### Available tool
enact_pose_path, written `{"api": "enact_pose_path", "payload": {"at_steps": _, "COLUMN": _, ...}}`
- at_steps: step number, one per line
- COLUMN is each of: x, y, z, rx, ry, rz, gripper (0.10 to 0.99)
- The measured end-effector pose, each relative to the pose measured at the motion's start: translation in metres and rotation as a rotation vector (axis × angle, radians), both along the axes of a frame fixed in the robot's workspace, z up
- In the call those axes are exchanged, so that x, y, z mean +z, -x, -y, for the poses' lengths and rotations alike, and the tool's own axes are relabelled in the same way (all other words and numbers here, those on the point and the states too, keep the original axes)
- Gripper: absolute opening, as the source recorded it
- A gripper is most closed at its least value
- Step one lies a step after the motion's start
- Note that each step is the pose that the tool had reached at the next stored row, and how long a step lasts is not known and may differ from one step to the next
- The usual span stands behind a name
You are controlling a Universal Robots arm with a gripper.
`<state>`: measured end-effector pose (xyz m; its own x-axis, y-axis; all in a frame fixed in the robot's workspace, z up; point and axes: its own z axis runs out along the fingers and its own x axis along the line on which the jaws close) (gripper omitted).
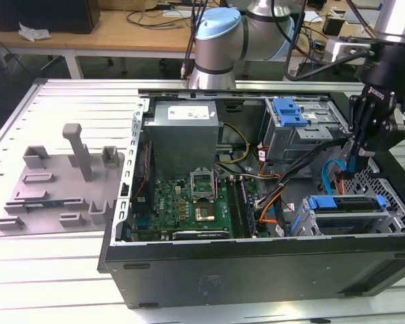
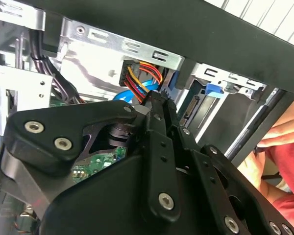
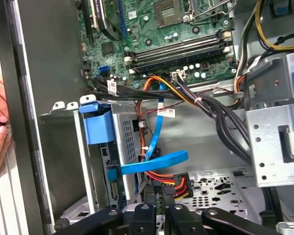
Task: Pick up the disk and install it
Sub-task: 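Insert the first disk wire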
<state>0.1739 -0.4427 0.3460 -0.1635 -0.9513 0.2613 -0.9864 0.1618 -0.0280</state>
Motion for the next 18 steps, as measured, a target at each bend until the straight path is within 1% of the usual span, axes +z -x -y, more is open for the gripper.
{"api": "enact_pose_path", "payload": {"at_steps": 2, "x": 0.0007, "y": 0.0001, "z": 0.0018, "rx": 0.003, "ry": -0.008, "rz": 0.0008, "gripper": 0.169}}
{"api": "enact_pose_path", "payload": {"at_steps": 3, "x": 0.0012, "y": 0.0001, "z": 0.0023, "rx": 0.005, "ry": -0.015, "rz": 0.0012, "gripper": 0.169}}
{"api": "enact_pose_path", "payload": {"at_steps": 4, "x": 0.0019, "y": 0.0002, "z": 0.0028, "rx": 0.008, "ry": -0.029, "rz": 0.0021, "gripper": 0.169}}
{"api": "enact_pose_path", "payload": {"at_steps": 5, "x": 0.0023, "y": 0.0002, "z": 0.0034, "rx": 0.01, "ry": -0.048, "rz": 0.0034, "gripper": 0.169}}
{"api": "enact_pose_path", "payload": {"at_steps": 6, "x": 0.0025, "y": 0.0002, "z": 0.004, "rx": 0.011, "ry": -0.059, "rz": 0.0048, "gripper": 0.169}}
{"api": "enact_pose_path", "payload": {"at_steps": 8, "x": 0.0034, "y": 0.0002, "z": 0.0061, "rx": 0.011, "ry": -0.074, "rz": 0.0073, "gripper": 0.169}}
{"api": "enact_pose_path", "payload": {"at_steps": 10, "x": 0.0045, "y": 0.0008, "z": 0.0097, "rx": 0.014, "ry": -0.085, "rz": 0.0078, "gripper": 0.169}}
{"api": "enact_pose_path", "payload": {"at_steps": 12, "x": 0.0045, "y": 0.0021, "z": 0.0104, "rx": 0.028, "ry": -0.086, "rz": 0.0073, "gripper": 0.169}}
{"api": "enact_pose_path", "payload": {"at_steps": 15, "x": 0.0046, "y": 0.0044, "z": 0.0112, "rx": 0.091, "ry": -0.086, "rz": 0.0046, "gripper": 0.169}}
{"api": "enact_pose_path", "payload": {"at_steps": 16, "x": 0.0047, "y": 0.0047, "z": 0.0126, "rx": 0.093, "ry": -0.089, "rz": 0.0051, "gripper": 0.169}}
{"api": "enact_pose_path", "payload": {"at_steps": 17, "x": 0.0048, "y": 0.0047, "z": 0.0142, "rx": 0.093, "ry": -0.095, "rz": 0.0055, "gripper": 0.169}}
{"api": "enact_pose_path", "payload": {"at_steps": 18, "x": 0.0048, "y": 0.0048, "z": 0.0168, "rx": 0.093, "ry": -0.106, "rz": 0.0063, "gripper": 0.169}}
